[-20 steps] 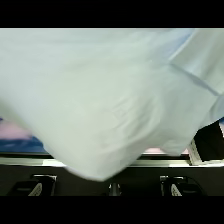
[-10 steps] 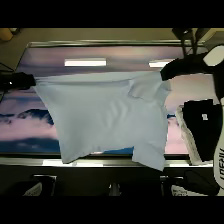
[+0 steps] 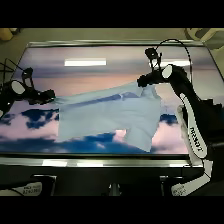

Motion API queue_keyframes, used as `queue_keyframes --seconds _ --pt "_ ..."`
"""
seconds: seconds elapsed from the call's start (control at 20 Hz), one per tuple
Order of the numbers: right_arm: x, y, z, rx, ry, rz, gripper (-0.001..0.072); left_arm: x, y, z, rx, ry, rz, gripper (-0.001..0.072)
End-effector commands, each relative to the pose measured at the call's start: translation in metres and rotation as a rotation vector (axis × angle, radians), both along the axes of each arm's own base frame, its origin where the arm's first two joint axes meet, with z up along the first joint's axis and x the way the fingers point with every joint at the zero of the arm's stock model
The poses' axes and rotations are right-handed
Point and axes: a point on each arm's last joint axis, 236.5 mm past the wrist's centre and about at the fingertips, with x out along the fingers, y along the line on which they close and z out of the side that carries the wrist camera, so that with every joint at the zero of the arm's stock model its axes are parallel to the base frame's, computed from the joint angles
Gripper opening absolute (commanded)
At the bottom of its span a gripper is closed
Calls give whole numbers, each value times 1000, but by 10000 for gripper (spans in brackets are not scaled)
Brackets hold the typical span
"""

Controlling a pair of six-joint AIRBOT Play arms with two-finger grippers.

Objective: Fold the shirts.

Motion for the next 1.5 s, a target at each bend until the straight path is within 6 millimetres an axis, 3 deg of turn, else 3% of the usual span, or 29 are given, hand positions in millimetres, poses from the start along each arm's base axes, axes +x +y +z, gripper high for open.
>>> queue_keyframes --seconds 0.0,0.1,0.2,0.3,0.4,0.5,0.8,1.15,1.3,1.35,1.45 --pt "-19 -26 7 15 97 -1 508 -25 -12 -17 -64 137 -80 505" --pt "-46 -77 25 -38 152 43 507 -59 9 -14 -77 253 -137 497" --pt "-92 -132 23 -33 314 35 478 -102 20 -13 -149 358 -146 498" --pt "-133 -175 14 -18 467 2 423 -148 12 -25 -249 408 -123 498" --pt "-154 -195 7 16 543 -30 423 -191 -1 -49 -303 440 -106 498" --pt "-163 -197 3 26 574 -27 423 -212 -10 -71 -317 437 -68 497" --pt "-160 -179 4 26 570 13 423 -186 -31 -80 -354 321 -27 497" --pt "-166 -189 -1 -20 598 2 426 -189 -38 -93 -355 361 -42 498" --pt "-175 -184 -15 3 640 7 426 -189 -39 -93 -355 363 -46 496" --pt "-182 -181 -24 17 669 10 426 -189 -40 -93 -354 363 -51 453" --pt "-196 -165 -41 76 712 51 426 -189 -42 -93 -355 362 -52 132"
